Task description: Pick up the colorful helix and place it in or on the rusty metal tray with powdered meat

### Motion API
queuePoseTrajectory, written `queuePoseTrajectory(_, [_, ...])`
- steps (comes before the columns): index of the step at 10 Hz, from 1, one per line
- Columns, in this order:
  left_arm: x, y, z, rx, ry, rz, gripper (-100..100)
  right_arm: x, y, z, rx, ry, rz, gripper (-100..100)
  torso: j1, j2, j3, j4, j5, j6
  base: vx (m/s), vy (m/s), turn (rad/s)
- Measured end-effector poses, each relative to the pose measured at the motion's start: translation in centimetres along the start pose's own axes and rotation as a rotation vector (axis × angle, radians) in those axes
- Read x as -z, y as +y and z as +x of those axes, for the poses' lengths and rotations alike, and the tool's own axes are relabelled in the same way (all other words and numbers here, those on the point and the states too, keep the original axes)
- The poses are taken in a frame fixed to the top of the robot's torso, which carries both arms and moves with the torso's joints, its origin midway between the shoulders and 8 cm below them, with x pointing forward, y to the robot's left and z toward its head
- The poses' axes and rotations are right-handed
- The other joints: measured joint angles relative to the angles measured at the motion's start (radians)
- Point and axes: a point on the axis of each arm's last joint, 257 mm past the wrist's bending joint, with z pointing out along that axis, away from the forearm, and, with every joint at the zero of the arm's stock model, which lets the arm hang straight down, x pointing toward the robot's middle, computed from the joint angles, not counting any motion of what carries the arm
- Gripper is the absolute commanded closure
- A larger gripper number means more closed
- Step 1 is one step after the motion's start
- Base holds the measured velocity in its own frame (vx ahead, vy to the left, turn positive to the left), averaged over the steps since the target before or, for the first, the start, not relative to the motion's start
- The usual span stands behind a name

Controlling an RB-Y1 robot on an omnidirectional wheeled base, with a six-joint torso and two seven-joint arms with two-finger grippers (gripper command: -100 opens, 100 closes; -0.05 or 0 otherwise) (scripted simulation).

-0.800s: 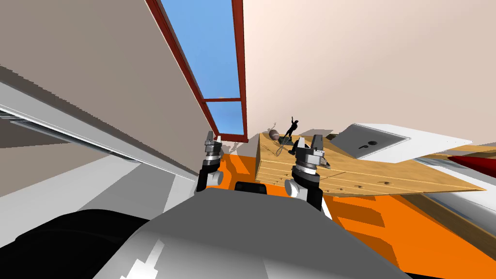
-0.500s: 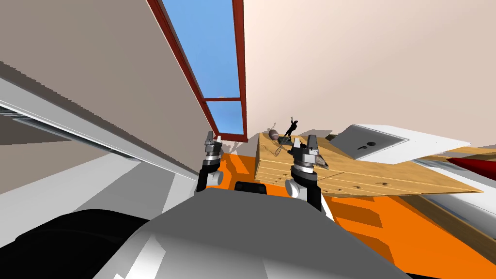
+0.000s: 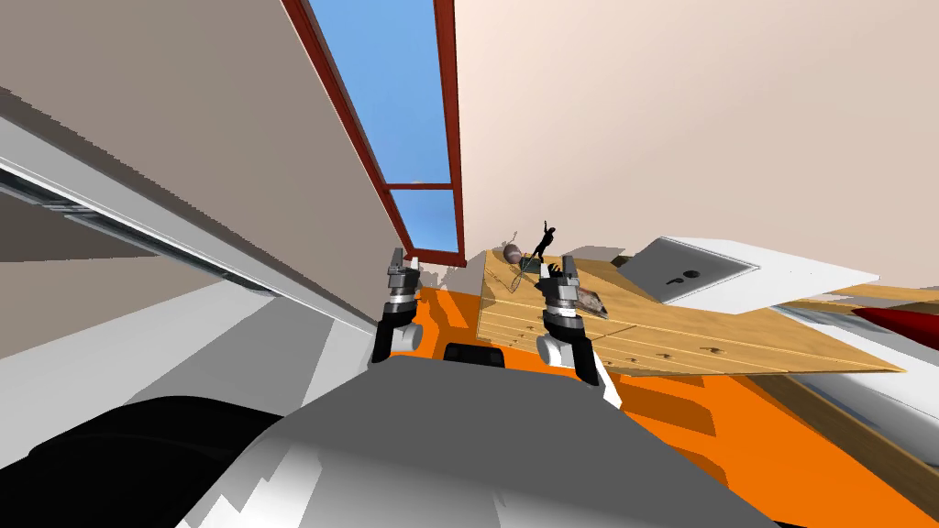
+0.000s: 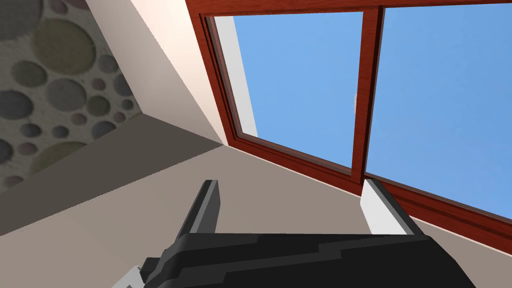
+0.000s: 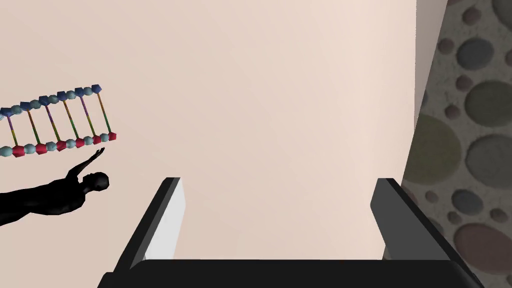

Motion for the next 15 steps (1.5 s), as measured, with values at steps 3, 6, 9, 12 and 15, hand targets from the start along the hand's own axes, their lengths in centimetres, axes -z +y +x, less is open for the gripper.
queuePoseTrajectory(3, [0.0,0.0,0.0,0.000,0.000,0.000,0,-0.4,-3.6,0.9,-0.141,0.009,0.083,-100,0.003,0.000,0.000,0.000,0.000,0.000,-0.079,-0.179,0.061])
queuePoseTrajectory(6, [0.0,0.0,0.0,0.000,0.000,0.000,0,-0.8,-6.5,2.1,-0.272,0.008,0.152,-100,0.003,0.000,0.000,0.000,0.000,0.000,-0.073,-0.170,0.064])
queuePoseTrajectory(9, [0.0,0.0,0.0,0.000,0.000,0.000,0,-0.8,-9.4,3.1,-0.407,0.001,0.222,-100,0.003,-0.001,0.000,0.000,0.000,0.000,-0.064,-0.167,0.066])
queuePoseTrajectory(12, [0.0,0.0,0.0,0.000,0.000,0.000,0,-1.1,-12.3,4.9,-0.548,-0.006,0.295,-100,0.004,-0.001,0.000,0.000,0.000,0.000,-0.073,-0.155,0.073])
queuePoseTrajectory(15, [0.0,0.0,0.0,0.000,0.000,0.000,0,-1.1,-14.4,6.2,-0.669,-0.015,0.354,-100,0.006,-0.002,-0.001,0.000,0.001,0.000,-0.050,-0.127,0.062])
